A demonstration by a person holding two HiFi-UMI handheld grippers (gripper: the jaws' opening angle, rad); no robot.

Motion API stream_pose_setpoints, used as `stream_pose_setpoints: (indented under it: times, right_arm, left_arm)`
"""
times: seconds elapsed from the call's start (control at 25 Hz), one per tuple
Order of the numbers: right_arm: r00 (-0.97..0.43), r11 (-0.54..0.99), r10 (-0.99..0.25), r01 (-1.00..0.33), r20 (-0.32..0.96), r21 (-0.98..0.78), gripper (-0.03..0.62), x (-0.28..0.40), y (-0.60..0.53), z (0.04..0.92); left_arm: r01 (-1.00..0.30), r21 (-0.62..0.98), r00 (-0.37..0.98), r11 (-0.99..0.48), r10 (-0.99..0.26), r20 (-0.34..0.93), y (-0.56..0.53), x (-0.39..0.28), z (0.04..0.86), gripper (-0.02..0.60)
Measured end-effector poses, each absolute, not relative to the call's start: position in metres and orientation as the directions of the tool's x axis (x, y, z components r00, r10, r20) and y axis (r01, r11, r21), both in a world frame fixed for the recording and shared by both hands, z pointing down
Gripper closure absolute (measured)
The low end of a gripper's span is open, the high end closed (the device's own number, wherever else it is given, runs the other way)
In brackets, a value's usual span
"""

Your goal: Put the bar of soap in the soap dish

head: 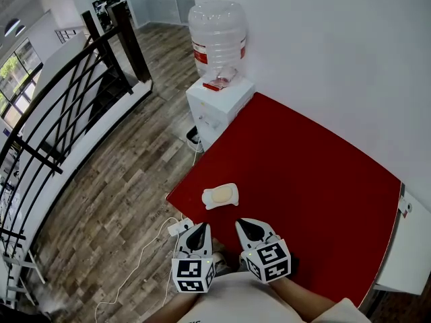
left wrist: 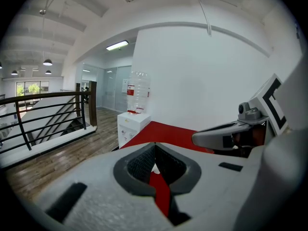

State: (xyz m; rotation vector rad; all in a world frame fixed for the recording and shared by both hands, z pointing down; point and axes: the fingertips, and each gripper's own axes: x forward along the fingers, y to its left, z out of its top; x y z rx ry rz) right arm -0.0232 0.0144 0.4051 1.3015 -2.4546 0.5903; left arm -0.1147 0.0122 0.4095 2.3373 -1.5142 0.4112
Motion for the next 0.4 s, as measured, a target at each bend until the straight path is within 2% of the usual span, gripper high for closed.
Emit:
stream_pose_setpoints:
  times: [0.4]
  right_arm:
    - [-0.544,0.517,-0.728,-0.835,0.416,-0.188,0.59,-0.0255,0.0071,0.398]
  left_arm:
    - [-0.915,0.099,0.397,-0.391,-0.829,0.393,0.0048,-0.1125,0.4062,0.575]
